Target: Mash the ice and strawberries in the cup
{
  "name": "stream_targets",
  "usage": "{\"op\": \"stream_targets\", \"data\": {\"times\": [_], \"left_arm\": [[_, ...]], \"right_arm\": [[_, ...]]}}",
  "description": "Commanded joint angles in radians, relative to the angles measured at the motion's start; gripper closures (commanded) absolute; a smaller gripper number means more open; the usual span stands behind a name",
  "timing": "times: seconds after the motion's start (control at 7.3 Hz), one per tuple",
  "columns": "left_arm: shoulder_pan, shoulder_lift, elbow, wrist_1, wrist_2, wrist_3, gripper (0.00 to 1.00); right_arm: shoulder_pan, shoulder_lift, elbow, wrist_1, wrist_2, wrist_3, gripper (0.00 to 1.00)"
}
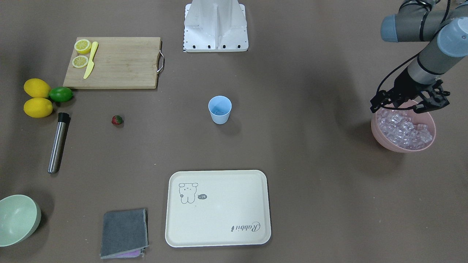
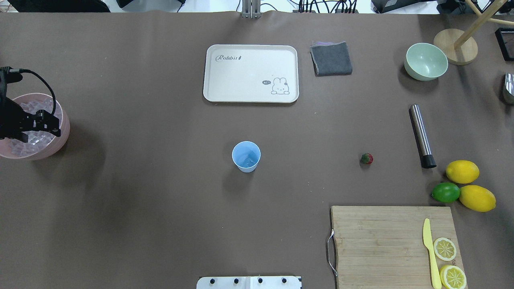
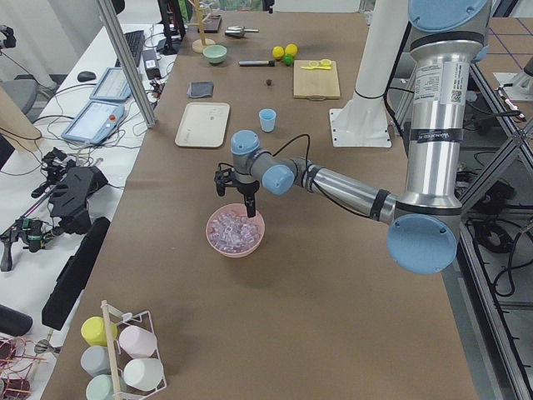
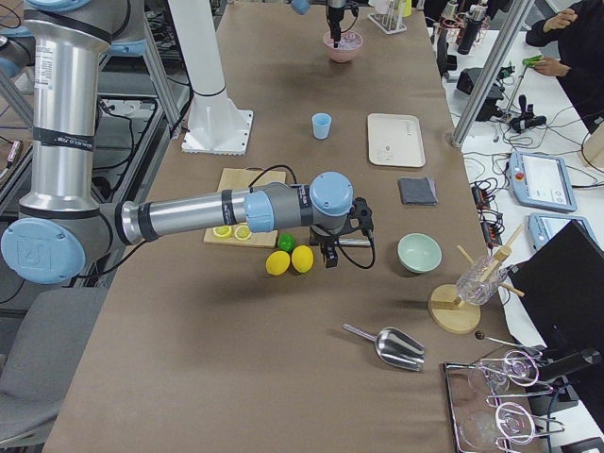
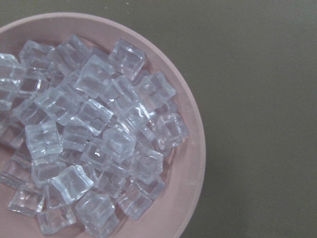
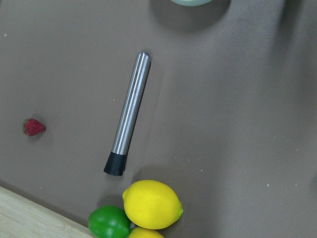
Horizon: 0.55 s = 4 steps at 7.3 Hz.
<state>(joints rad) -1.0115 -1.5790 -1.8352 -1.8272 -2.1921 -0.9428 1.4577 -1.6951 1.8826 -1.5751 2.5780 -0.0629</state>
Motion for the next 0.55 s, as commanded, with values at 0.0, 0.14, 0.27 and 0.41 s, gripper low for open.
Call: {"op": "stream_targets", "data": {"times": [0.0, 0.14, 0.27, 0.41], "left_arm": [[-0.033, 0.019, 0.02, -0.004, 0.0, 0.053, 0.12], [-0.036, 0.019, 0.052, -0.036, -0.001, 0.055, 0.13], [-0.036, 0.017, 0.088, -0.081, -0.003, 0.049, 0.14], [-0.036, 0.017, 0.097, -0.09, -0.002, 0.045, 0.16]], "right_arm": [[0.0, 0.0, 0.001, 0.001, 0.001, 0.0, 0.0], [0.0, 0.0, 0.003, 0.001, 0.001, 0.0, 0.0], [0.0, 0.0, 0.004, 0.001, 0.001, 0.0, 0.0], [0.0, 0.0, 0.006, 0.001, 0.001, 0.0, 0.0]]}}
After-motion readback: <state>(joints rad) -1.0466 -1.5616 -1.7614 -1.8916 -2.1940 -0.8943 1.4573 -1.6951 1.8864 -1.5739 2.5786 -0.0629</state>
